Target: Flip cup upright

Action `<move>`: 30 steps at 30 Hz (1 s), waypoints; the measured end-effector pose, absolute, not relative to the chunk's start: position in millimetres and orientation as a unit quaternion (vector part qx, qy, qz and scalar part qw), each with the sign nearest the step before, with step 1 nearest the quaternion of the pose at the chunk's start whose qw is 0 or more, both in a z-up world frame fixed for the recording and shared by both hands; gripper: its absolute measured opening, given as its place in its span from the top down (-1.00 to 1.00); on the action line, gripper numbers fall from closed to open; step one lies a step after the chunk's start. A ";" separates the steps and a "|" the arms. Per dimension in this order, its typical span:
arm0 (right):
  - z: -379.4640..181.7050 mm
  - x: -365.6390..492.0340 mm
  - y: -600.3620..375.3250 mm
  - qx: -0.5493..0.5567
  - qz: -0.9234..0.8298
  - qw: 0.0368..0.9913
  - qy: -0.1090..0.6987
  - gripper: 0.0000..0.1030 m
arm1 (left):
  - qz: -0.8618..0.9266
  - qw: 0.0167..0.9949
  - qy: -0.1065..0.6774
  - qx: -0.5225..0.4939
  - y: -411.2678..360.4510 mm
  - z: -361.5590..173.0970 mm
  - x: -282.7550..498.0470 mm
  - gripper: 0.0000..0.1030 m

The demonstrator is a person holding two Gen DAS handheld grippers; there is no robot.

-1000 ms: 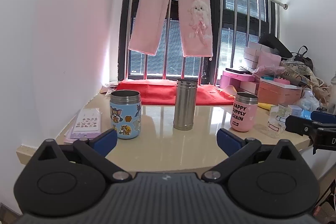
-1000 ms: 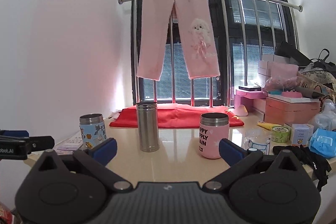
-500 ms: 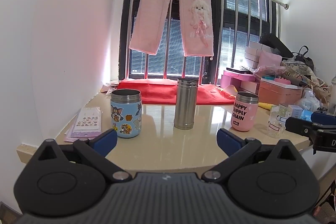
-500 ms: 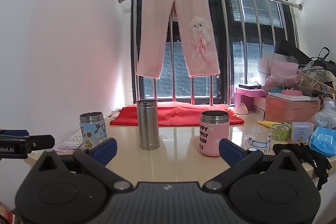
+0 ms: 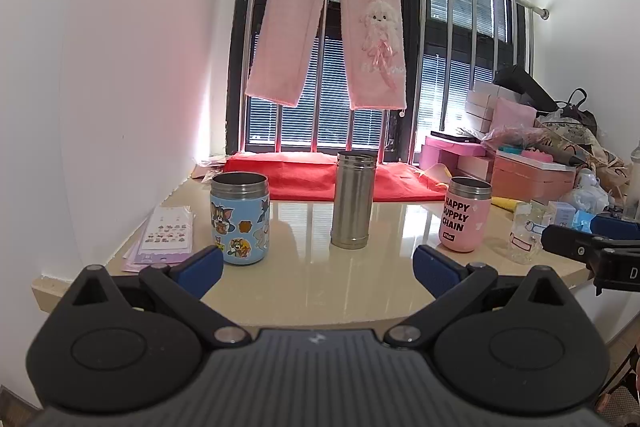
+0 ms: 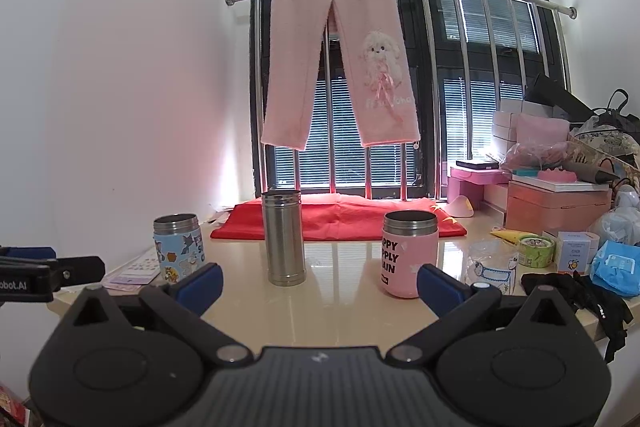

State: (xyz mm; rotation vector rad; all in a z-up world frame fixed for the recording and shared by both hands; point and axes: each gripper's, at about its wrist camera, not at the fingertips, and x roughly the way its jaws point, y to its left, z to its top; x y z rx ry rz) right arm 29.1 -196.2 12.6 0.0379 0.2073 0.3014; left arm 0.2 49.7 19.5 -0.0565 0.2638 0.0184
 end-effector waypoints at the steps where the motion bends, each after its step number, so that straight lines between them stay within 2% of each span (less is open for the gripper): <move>1: 12.5 29.0 -195.7 0.019 0.150 0.983 0.103 -1.00 | 0.009 0.991 0.131 -0.029 49.9 19.5 0.1 -1.00; 30: 12.0 28.5 -191.9 0.019 0.150 0.983 0.103 -1.00 | 0.011 0.990 0.134 -0.029 48.3 19.1 -0.3 -1.00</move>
